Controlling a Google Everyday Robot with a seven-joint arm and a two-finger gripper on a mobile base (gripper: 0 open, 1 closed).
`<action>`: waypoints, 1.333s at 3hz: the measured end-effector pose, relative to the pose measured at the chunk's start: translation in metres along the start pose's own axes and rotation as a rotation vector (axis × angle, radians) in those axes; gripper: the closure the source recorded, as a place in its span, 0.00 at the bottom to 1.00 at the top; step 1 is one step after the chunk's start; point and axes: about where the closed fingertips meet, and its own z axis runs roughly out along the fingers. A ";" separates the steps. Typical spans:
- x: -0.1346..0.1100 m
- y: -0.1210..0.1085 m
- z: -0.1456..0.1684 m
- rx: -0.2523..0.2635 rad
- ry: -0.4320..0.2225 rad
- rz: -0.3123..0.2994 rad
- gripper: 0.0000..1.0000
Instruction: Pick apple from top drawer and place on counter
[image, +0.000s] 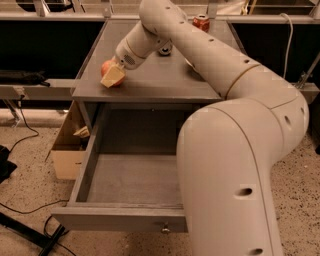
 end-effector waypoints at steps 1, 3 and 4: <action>0.000 0.000 0.000 0.000 0.000 0.000 0.27; 0.000 0.000 0.000 0.000 0.000 0.000 0.00; -0.001 0.000 0.001 -0.002 0.000 -0.002 0.00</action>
Offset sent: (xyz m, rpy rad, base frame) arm 0.0000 0.0000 0.0000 0.0000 0.0000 0.0000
